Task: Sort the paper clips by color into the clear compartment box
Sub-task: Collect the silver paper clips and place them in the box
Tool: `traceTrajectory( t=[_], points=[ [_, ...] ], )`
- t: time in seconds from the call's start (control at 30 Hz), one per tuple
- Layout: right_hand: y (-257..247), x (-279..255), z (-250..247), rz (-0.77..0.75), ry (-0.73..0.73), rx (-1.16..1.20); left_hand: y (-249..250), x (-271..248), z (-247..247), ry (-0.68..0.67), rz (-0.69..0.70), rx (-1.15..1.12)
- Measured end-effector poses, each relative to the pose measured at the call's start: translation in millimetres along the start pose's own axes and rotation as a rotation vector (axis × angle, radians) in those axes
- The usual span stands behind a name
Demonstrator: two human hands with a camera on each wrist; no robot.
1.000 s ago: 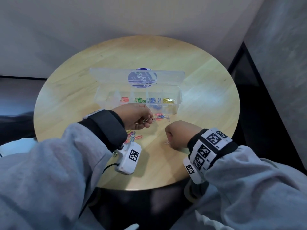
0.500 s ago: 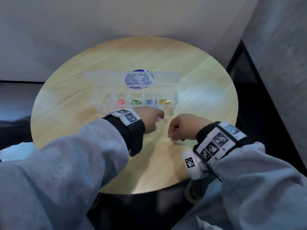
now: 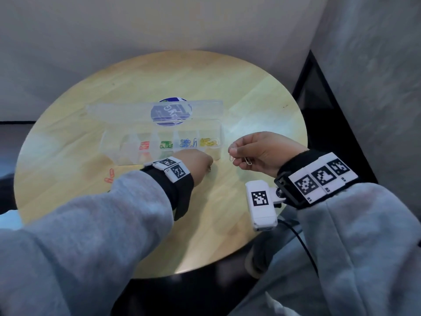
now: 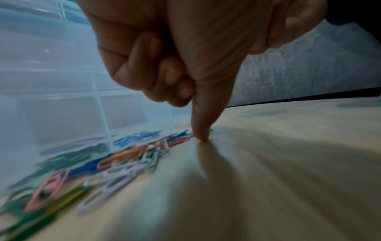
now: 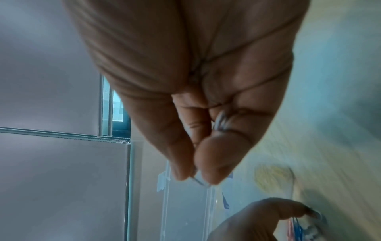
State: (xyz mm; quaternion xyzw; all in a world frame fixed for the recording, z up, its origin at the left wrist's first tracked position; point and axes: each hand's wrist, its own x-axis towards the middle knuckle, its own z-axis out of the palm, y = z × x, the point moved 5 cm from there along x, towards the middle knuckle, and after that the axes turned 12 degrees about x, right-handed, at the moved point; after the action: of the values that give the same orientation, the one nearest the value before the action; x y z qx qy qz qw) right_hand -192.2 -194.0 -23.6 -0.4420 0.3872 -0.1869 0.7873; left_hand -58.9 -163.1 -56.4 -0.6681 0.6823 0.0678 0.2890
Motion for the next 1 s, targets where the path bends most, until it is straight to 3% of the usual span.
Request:
traceTrajectory(
  t=[0.4,0.53,1.0],
  points=[
    [11.4,8.4,6.9,0.052,0.018,-0.039,-15.5,3.4,16.2,-0.035,-0.057,-0.030],
    [12.7,8.7,7.2,0.056,0.014,-0.043,-20.3,-6.9,15.2,0.083,0.001,-0.123],
    [15.3,8.3,12.6,0.147,0.052,-0.047,-16.7,-16.0,22.4,-0.062,-0.016,-0.256]
  ],
)
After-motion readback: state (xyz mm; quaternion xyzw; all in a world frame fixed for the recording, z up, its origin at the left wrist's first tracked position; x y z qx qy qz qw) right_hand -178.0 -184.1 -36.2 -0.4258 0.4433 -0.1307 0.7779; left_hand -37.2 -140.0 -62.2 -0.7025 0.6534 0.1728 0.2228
